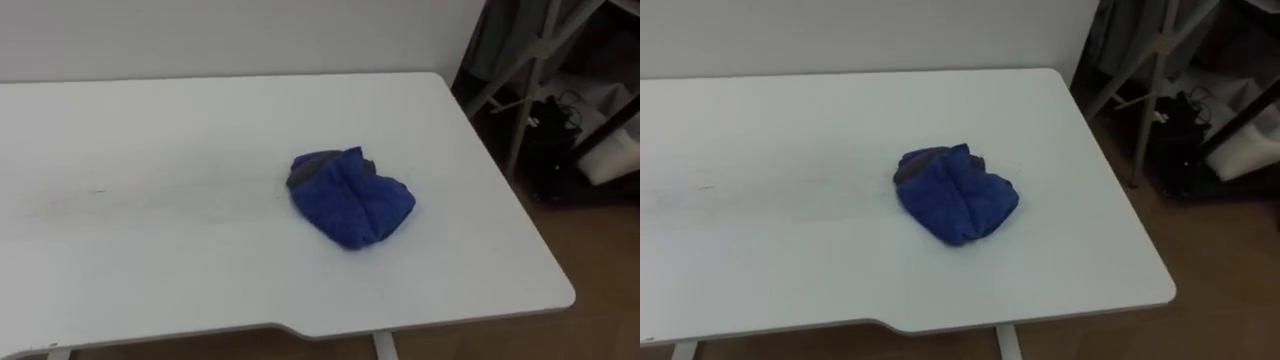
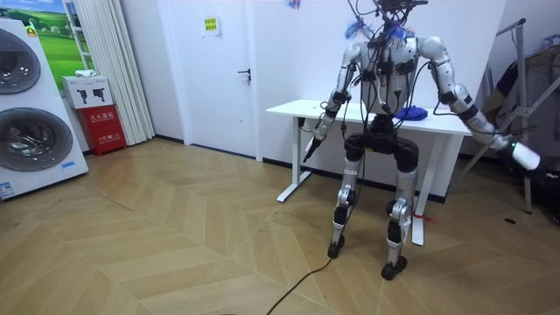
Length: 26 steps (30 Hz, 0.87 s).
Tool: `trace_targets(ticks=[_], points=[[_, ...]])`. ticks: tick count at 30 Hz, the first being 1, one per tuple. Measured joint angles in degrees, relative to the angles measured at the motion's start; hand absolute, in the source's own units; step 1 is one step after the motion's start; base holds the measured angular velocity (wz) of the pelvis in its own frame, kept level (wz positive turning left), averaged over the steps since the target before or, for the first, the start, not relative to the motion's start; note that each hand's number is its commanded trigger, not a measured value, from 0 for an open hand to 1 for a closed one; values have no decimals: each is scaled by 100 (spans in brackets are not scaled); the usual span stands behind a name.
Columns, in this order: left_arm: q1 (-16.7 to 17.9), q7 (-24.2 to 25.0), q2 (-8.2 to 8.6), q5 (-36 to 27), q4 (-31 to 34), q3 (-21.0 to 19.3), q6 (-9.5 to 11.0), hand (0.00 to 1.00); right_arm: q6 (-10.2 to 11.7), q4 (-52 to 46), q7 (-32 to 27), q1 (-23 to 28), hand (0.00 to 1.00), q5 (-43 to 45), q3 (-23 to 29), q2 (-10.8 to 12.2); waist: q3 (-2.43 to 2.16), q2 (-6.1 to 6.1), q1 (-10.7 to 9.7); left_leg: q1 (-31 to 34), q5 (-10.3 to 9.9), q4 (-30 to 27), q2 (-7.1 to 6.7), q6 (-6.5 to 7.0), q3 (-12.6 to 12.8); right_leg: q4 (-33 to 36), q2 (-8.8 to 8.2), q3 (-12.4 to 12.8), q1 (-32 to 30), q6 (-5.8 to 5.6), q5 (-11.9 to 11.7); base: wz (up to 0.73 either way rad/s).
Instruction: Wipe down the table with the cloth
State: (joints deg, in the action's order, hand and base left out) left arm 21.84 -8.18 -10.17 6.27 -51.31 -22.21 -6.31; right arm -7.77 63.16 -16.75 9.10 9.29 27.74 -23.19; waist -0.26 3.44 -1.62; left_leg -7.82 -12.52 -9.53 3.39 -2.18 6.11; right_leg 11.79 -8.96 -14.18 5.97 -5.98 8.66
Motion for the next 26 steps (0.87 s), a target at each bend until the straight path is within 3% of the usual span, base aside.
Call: trace_targets(ticks=[3, 7, 11, 17, 20, 26], points=[[-1, 0, 4, 69, -79, 94, -1, 0, -11, 200, 93, 137, 0, 10, -309, 259, 25, -32, 31, -64, -1, 13, 6, -6, 43, -13, 13, 47, 34, 4, -2, -8], [-199, -22, 46, 73, -373, 577, -7, 0, -33, 244, 96, 126, 0, 60, -1035, 837, 17, -73, 89, -76, -31, -4, 8, -3, 74, -122, 47, 149, 85, 1, -25, -4], [-480, -58, 139, 494, -510, 1107, -6, 0, -10, 228, 144, 20, 0, 204, -2004, 1255, 2, -196, 339, -80, -40, 14, 9, -3, 73, -125, 56, 142, 86, 1, -26, 2], [-519, -256, 320, 970, -605, 1624, 5, 0, 285, 175, 176, -220, 0, 307, -2922, 1464, 33, -416, 519, -75, -47, 37, 7, -4, -102, -228, 63, -41, 224, -6, -29, 14], [-471, -258, 430, 996, -654, 1673, 3, 0, 413, 160, 368, -259, 0, 171, -3220, 1515, 45, -483, 593, -73, -48, 38, 3, -5, -213, -263, 56, -192, 317, -8, -28, 23], [-352, -232, 539, 1204, -654, 1683, -127, 0, 475, 180, 586, -238, 0, -48, -3378, 1556, 61, -492, 666, 37, -47, -8, -23, -6, -483, -322, 34, -472, 414, -28, -15, 24]])
